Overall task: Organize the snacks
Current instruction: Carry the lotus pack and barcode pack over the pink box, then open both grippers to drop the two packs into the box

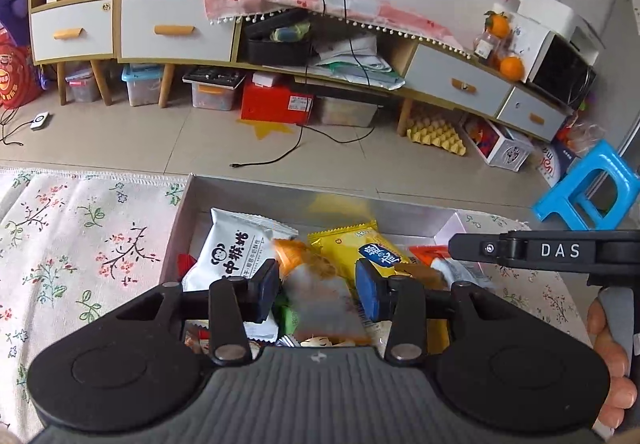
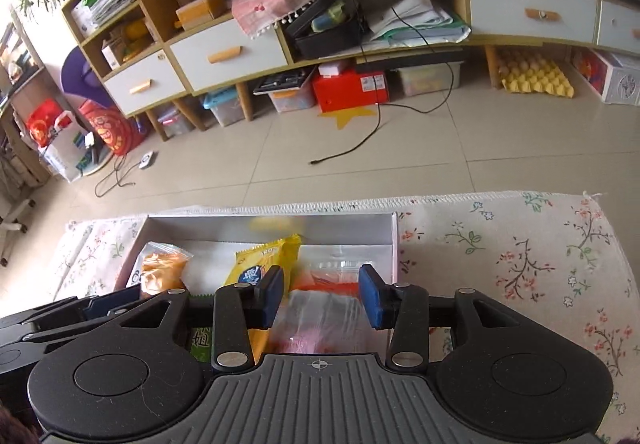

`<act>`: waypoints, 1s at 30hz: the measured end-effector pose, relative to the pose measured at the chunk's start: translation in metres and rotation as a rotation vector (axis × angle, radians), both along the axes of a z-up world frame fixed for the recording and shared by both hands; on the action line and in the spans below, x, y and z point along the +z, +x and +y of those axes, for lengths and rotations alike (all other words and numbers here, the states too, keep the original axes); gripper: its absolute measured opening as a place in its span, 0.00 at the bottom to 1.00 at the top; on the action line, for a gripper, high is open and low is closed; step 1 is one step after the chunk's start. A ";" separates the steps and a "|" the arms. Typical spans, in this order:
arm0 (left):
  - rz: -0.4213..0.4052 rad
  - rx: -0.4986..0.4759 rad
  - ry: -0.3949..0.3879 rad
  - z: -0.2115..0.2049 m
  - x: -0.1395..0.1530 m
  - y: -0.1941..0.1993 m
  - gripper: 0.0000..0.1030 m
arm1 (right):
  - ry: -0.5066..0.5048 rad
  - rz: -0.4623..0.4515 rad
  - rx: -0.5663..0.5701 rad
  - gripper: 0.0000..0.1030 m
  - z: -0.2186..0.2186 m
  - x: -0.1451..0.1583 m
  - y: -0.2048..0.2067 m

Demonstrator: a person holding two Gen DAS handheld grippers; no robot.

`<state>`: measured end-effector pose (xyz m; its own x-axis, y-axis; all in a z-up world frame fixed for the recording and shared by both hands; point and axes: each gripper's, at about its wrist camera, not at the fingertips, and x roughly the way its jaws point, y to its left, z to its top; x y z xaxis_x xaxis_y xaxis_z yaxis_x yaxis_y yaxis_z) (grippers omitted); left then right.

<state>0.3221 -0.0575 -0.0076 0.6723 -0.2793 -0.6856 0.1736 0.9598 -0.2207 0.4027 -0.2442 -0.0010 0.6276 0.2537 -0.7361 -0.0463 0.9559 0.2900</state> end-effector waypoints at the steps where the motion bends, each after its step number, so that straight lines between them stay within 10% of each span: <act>1: -0.002 0.000 -0.004 0.001 0.002 0.000 0.38 | -0.003 0.000 -0.003 0.40 -0.001 0.001 -0.001; 15: -0.171 0.081 0.204 0.001 0.065 -0.061 0.55 | -0.086 -0.013 0.053 0.45 0.021 0.050 -0.045; 21: -0.098 0.168 0.229 0.010 0.064 -0.101 0.54 | -0.064 -0.057 0.044 0.52 0.025 0.074 -0.103; 30: -0.235 0.220 0.381 0.014 0.093 -0.166 0.67 | -0.117 -0.139 0.034 0.55 0.051 0.100 -0.193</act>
<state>0.1558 -0.0432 0.0855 0.8357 0.1275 -0.5342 -0.0390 0.9840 0.1739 0.2094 -0.1931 0.0987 0.7178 0.1942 -0.6687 -0.1105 0.9799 0.1659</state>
